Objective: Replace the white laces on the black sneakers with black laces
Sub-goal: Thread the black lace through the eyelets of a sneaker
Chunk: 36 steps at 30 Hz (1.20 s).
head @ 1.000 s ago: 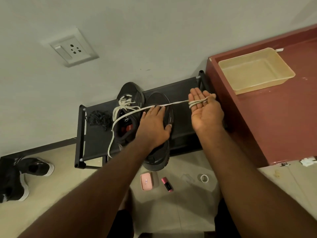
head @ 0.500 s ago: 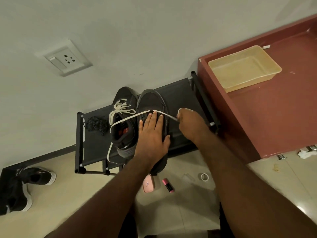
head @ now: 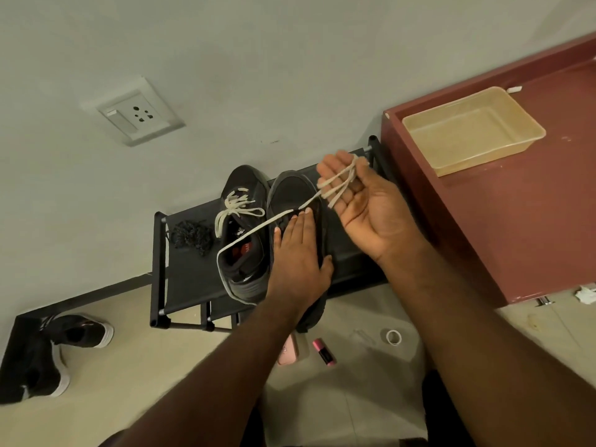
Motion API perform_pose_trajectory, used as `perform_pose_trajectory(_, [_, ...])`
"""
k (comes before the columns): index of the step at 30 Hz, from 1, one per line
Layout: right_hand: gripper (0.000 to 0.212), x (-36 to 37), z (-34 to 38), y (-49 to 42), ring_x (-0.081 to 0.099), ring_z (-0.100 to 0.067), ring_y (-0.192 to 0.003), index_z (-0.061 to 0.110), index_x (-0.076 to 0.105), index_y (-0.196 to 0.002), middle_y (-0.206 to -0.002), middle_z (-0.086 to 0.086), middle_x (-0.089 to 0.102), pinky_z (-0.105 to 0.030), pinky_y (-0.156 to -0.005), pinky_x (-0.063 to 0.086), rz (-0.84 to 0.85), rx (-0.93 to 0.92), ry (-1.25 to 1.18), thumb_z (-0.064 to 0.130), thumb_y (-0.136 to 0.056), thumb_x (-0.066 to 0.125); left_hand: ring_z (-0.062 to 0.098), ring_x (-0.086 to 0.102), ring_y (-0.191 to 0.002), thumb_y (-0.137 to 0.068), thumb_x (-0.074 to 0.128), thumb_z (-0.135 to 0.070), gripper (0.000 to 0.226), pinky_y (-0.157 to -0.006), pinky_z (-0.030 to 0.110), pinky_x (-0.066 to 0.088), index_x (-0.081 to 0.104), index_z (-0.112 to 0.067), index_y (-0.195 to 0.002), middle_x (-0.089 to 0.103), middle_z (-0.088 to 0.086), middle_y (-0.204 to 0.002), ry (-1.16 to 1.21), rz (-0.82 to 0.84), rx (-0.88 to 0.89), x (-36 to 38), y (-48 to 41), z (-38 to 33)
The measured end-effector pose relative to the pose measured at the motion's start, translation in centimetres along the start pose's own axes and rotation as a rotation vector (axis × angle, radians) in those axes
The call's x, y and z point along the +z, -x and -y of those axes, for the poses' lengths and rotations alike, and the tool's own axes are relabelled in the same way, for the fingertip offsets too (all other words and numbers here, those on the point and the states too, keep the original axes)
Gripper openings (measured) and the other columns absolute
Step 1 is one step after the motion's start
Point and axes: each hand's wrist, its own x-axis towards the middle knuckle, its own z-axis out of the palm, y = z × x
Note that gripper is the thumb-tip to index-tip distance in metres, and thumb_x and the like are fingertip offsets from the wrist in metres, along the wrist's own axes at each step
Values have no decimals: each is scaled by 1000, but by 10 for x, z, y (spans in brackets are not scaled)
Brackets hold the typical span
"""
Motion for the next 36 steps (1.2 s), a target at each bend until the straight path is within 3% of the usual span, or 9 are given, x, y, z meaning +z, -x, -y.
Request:
perform_pose_trajectory(3, [30, -13, -7, -14, 65, -17, -117, 7, 57, -132, -122, -5, 69, -29, -101, 52, -204, -241, 194, 18, -107, 43, 18, 4, -152, -93, 54, -36, 85, -121, 39, -7, 4, -11, -157, 12, 6, -164, -39, 4, 30, 1, 2, -3])
perform_pose_trajectory(8, [26, -31, -5, -18, 61, -14, -108, 9, 66, -120, -117, -5, 68, -15, -94, 43, -205, -624, 1639, 12, -105, 45, 18, 5, -151, -93, 56, -34, 77, -119, 37, -12, 17, -13, -156, 15, 7, -163, -58, -17, 63, 5, 3, -6])
perform_pose_trajectory(11, [19, -44, -8, -16, 65, -30, -94, 12, 60, -84, -88, -9, 64, -32, -77, 45, -20, -253, 2180, 7, -98, 49, 19, 12, -151, -89, 59, -30, 68, -121, 40, -7, 32, -12, -149, 23, 9, -161, -11, -45, 50, 5, 2, -4])
perform_pose_trajectory(17, [50, -38, 6, 10, 49, -15, -49, 9, 66, -78, -50, -1, 49, -30, -60, 43, 207, 644, 1522, 46, -104, 46, 26, 23, -146, -86, 60, -30, 42, -122, 49, 8, 50, -8, -121, 39, 15, -150, 91, -33, 20, 5, -6, 7])
perform_pose_trajectory(22, [45, -8, 8, 6, 56, -16, -55, 11, 63, -77, -51, -1, 49, -28, -62, 53, 190, 344, 529, 38, -104, 41, 26, 26, -146, -84, 63, -33, 57, -122, 52, 11, 46, -8, -133, 39, 14, -151, 61, -38, 48, 4, -8, 6])
perform_pose_trajectory(25, [35, -10, -5, -11, 72, -19, -97, 8, 64, -103, -91, -6, 74, -32, -91, 57, -32, -53, 155, 32, -107, 39, 23, 19, -148, -84, 64, -30, 47, -124, 47, 3, 50, -11, -125, 32, 12, -156, 28, -14, 57, 3, -5, 2])
perform_pose_trajectory(28, [29, -27, -10, -22, 60, -7, -123, 16, 63, -124, -126, 4, 67, -24, -108, 43, -201, -285, 587, 28, -108, 42, 21, 16, -149, -85, 63, -29, 39, -124, 44, 0, 51, -14, -119, 30, 10, -157, 39, -23, 63, 2, -3, 2])
perform_pose_trajectory(31, [26, -42, -5, -20, 61, -4, -102, 20, 67, -112, -108, 10, 67, -9, -79, 40, -218, -343, 1475, 28, -108, 43, 22, 16, -149, -85, 63, -28, 36, -123, 46, 0, 52, -14, -117, 31, 11, -157, 33, -18, 62, 4, -2, 2])
perform_pose_trajectory(36, [43, -51, -5, -8, 61, -22, -68, 13, 59, -72, -67, -2, 60, -30, -61, 38, 23, 296, 2034, 35, -106, 45, 24, 17, -148, -85, 63, -28, 38, -123, 45, 1, 52, -12, -118, 31, 12, -156, 42, -20, 36, 4, -5, 4])
